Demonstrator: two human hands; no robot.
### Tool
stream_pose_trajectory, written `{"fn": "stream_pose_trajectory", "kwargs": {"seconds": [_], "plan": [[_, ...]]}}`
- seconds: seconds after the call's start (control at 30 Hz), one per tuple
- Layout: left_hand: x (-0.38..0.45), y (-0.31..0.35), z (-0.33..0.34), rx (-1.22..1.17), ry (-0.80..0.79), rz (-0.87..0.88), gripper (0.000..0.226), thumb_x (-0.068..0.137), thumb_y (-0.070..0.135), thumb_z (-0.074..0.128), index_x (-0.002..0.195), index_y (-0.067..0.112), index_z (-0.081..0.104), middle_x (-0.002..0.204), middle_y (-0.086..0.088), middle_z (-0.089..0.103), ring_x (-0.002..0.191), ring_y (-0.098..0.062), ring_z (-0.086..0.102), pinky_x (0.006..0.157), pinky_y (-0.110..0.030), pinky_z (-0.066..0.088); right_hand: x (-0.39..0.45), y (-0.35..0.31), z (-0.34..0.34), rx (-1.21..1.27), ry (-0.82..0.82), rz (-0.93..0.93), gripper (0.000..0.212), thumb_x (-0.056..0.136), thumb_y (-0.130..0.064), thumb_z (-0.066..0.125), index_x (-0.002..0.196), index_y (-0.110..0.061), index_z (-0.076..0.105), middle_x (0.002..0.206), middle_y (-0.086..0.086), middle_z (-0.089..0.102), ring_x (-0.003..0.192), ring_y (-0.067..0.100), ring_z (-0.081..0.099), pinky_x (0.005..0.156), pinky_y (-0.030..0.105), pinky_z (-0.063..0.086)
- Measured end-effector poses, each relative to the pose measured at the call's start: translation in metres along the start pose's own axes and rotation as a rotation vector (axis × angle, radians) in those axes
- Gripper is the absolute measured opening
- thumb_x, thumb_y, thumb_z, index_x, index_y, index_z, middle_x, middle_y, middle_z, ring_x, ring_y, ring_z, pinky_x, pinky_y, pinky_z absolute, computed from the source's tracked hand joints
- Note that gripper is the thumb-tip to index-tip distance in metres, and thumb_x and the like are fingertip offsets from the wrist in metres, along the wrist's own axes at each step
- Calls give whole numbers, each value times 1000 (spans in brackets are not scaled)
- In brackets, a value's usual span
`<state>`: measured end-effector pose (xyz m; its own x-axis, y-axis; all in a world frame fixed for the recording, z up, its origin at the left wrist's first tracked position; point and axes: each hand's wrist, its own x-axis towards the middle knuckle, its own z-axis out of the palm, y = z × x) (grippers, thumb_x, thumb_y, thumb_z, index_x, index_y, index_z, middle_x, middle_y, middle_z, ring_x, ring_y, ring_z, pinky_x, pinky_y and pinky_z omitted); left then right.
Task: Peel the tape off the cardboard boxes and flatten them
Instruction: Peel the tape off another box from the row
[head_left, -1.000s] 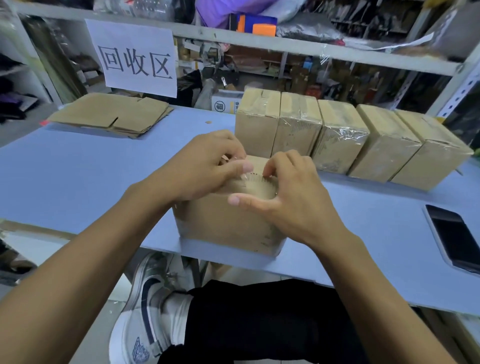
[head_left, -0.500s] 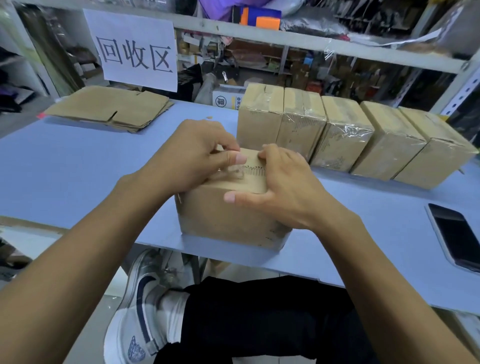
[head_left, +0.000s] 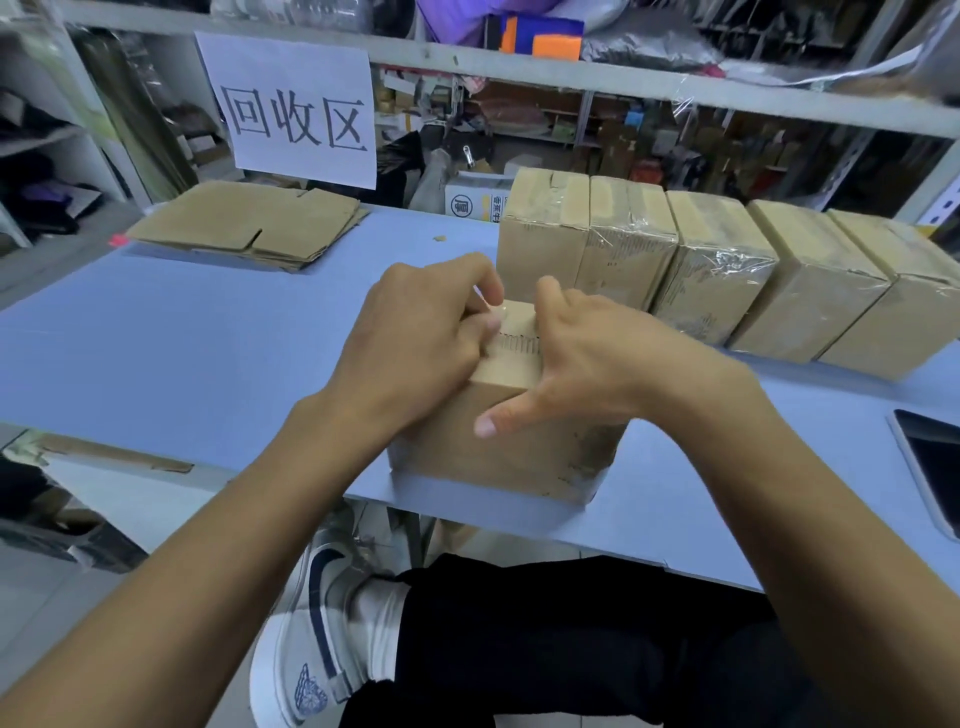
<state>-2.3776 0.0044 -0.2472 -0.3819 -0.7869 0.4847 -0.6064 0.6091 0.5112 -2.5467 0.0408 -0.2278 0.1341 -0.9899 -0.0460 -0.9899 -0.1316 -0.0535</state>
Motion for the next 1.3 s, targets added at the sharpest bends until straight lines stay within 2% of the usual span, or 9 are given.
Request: {"fn": "stream_pose_trajectory", "kwargs": {"seconds": [0.13, 0.3, 0.4, 0.5, 0.73, 0.83, 1.03, 1.13, 1.3], "plan": [[-1, -10, -4, -102, 32, -70, 15, 89, 8, 63, 85, 22, 68, 76, 14, 70, 76, -5, 64, 75, -27, 50, 3, -7, 18, 118, 175, -62, 90, 60, -84, 68, 112, -17, 38, 114, 1, 51, 109, 24, 47, 85, 34, 30], [-3, -14, -6, 61, 29, 14, 30, 82, 55, 67, 88, 26, 74, 90, 8, 58, 90, -16, 51, 78, -25, 35, 4, -8, 9, 171, 53, -48, 92, 58, -85, 66, 117, -21, 37, 125, 1, 48, 119, 22, 43, 94, 34, 31], [1, -15, -11, 49, 11, -58, 18, 77, 35, 81, 90, 25, 74, 89, 5, 58, 87, -16, 58, 80, -33, 46, 15, -15, 1, 129, -44, -17, 92, 58, -84, 70, 113, -20, 31, 122, 3, 47, 118, 23, 44, 91, 36, 36], [0, -14, -13, -20, 33, -113, 5, 85, 26, 74, 90, 24, 73, 81, 10, 66, 82, -10, 61, 79, -34, 50, 14, -18, 10, 248, 81, -22, 90, 55, -81, 75, 107, -18, 37, 112, -2, 56, 108, 23, 52, 79, 36, 37], [-1, -18, -15, 272, 31, -214, 38, 103, 44, 41, 85, 19, 63, 88, -3, 62, 98, -27, 49, 65, -36, 35, 7, -20, 2, 344, 55, -19, 88, 59, -74, 79, 118, -19, 42, 113, -8, 52, 108, 20, 51, 78, 34, 36], [-3, -18, -18, 216, -3, -231, 39, 89, 63, 56, 90, 26, 69, 97, 3, 56, 106, -20, 46, 70, -36, 39, 12, -25, -2, 329, 21, -4, 85, 60, -74, 79, 112, -18, 41, 104, -6, 55, 94, 18, 54, 71, 35, 41], [1, -28, -23, 154, 3, -266, 23, 97, 39, 56, 93, 24, 72, 88, 3, 69, 93, -23, 61, 79, -42, 51, 14, -24, 13, 368, 122, -11, 81, 57, -79, 74, 115, -33, 45, 112, -6, 53, 102, 17, 49, 77, 32, 31], [-3, -28, -25, 120, 74, -265, 21, 101, 34, 49, 117, 30, 62, 92, -1, 71, 97, -28, 60, 80, -46, 51, 16, -23, 12, 371, 111, -26, 79, 58, -80, 73, 118, -36, 46, 113, -7, 54, 107, 19, 49, 79, 32, 32], [-18, -28, -19, 289, 57, -210, 39, 101, 51, 35, 112, 29, 65, 102, 1, 56, 111, -22, 42, 71, -35, 35, 14, -24, 13, 339, 113, -60, 79, 60, -80, 68, 127, -43, 47, 119, -9, 54, 115, 18, 48, 87, 31, 29]]}}
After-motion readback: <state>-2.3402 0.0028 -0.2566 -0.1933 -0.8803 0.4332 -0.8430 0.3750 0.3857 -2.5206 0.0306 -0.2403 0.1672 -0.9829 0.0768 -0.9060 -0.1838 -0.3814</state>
